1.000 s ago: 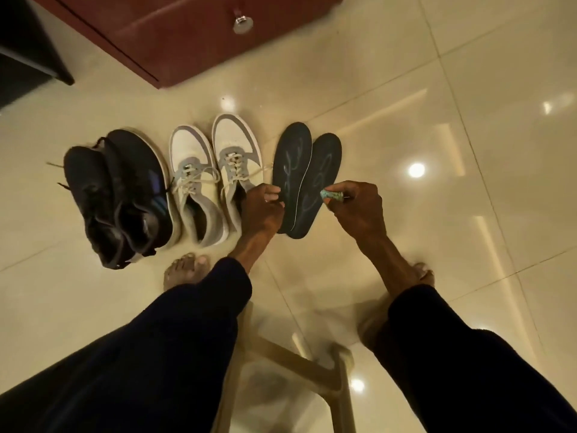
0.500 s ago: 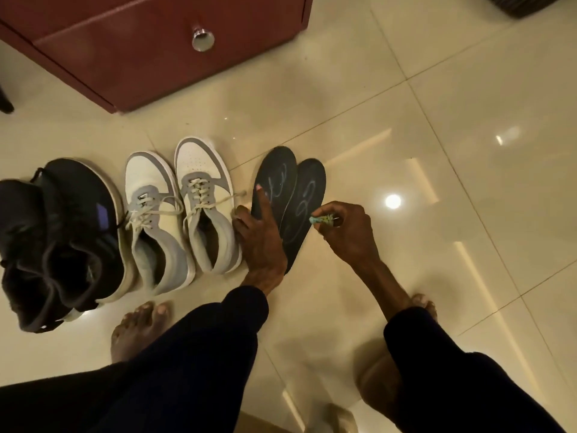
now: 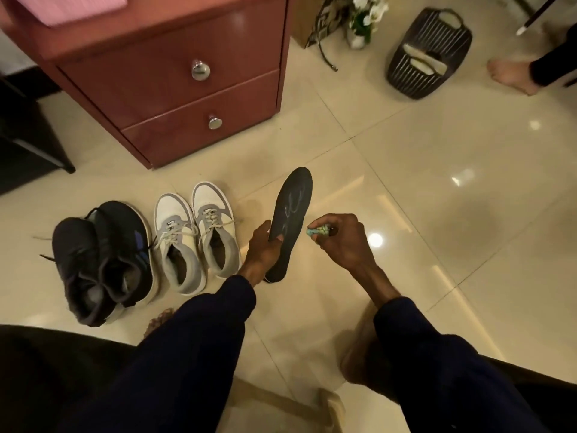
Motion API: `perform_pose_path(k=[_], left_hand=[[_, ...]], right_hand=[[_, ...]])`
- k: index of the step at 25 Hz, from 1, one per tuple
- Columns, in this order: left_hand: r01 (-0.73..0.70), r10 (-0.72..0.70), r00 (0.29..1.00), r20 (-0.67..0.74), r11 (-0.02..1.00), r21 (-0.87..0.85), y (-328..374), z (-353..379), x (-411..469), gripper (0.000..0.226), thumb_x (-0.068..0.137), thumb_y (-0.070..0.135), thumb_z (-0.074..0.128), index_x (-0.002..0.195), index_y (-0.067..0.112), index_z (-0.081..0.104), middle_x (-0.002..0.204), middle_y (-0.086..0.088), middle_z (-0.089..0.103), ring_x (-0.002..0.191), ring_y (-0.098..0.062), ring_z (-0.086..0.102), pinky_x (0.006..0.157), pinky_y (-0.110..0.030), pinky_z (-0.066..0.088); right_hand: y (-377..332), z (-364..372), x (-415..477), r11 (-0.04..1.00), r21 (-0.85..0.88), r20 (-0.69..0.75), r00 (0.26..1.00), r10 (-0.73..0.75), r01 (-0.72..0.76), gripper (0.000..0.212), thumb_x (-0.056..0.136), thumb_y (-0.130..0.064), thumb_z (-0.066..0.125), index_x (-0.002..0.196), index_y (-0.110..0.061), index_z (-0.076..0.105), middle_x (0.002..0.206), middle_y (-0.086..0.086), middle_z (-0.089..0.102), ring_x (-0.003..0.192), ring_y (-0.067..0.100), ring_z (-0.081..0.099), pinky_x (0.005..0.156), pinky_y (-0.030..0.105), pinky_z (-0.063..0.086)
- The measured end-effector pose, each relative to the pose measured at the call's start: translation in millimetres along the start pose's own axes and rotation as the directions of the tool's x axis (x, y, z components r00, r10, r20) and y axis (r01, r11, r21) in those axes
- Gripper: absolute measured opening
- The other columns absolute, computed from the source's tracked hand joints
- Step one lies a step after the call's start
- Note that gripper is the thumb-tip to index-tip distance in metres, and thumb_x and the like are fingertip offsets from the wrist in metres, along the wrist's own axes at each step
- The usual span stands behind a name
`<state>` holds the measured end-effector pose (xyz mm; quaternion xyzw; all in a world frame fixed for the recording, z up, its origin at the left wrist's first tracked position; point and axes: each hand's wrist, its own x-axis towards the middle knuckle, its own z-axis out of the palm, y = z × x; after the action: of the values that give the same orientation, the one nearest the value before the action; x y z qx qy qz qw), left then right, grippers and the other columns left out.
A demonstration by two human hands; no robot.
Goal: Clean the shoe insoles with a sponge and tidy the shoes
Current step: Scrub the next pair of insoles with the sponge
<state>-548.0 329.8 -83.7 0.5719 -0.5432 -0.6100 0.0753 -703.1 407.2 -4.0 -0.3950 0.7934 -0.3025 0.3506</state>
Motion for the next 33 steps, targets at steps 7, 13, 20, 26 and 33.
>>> perform_pose_path(k=[7,13,20,26,33], left_hand=[[0.27,0.113,0.838,0.534,0.765,-0.585,115,-62,-124,0.042,0.105,0.0,0.042,0.144,0.012,0.052,0.138,-0.026,0.06,0.118,-0.053,0.061,0.101,-0.07,0.045],[0.289,0.136,0.822,0.554,0.738,-0.61,163,-88,-204,0.059,0.106,0.056,0.032,0.127,0.012,0.064,0.112,-0.013,0.075,0.094,-0.027,0.075,0.078,-0.044,0.062],[0.169,0.123,0.922,0.368,0.727,-0.666,128,-106,-284,0.051,0.102,0.053,0.05,0.124,0.012,0.069,0.115,-0.012,0.075,0.095,-0.026,0.074,0.078,-0.041,0.062],[0.181,0.08,0.937,0.339,0.72,-0.669,100,-97,-306,0.05,0.098,0.053,0.059,0.123,0.011,0.072,0.119,-0.013,0.073,0.097,-0.027,0.073,0.09,-0.044,0.06],[0.187,0.058,0.941,0.333,0.731,-0.656,90,-97,-306,0.044,0.1,0.052,0.057,0.11,0.013,0.075,0.101,-0.007,0.076,0.08,-0.02,0.073,0.071,-0.03,0.06]], right_hand=[[-105,-56,-72,0.986,-0.015,-0.139,0.977,-0.164,0.163,0.014,0.088,-0.005,0.076,0.099,-0.012,0.081,0.096,-0.002,0.073,0.076,-0.003,0.066,0.06,0.012,0.054],[-146,-67,-133,0.916,-0.197,-0.23,0.892,-0.388,0.348,0.025,0.092,-0.014,0.075,0.116,-0.015,0.076,0.111,-0.002,0.062,0.094,0.004,0.059,0.079,0.002,0.048],[-176,-50,-214,0.763,-0.359,-0.229,0.742,-0.63,0.538,0.031,0.078,-0.007,0.086,0.106,-0.001,0.074,0.101,0.013,0.071,0.092,0.026,0.067,0.086,0.04,0.059],[-167,-38,-259,0.622,-0.42,-0.02,0.678,-0.735,0.661,0.016,0.087,-0.001,0.076,0.101,-0.008,0.077,0.098,0.008,0.069,0.092,0.023,0.064,0.082,0.037,0.057],[-171,-17,-278,0.707,-0.257,0.036,0.738,-0.674,0.658,0.011,0.086,-0.003,0.077,0.095,-0.008,0.08,0.092,0.003,0.069,0.083,0.015,0.064,0.076,0.028,0.054]])
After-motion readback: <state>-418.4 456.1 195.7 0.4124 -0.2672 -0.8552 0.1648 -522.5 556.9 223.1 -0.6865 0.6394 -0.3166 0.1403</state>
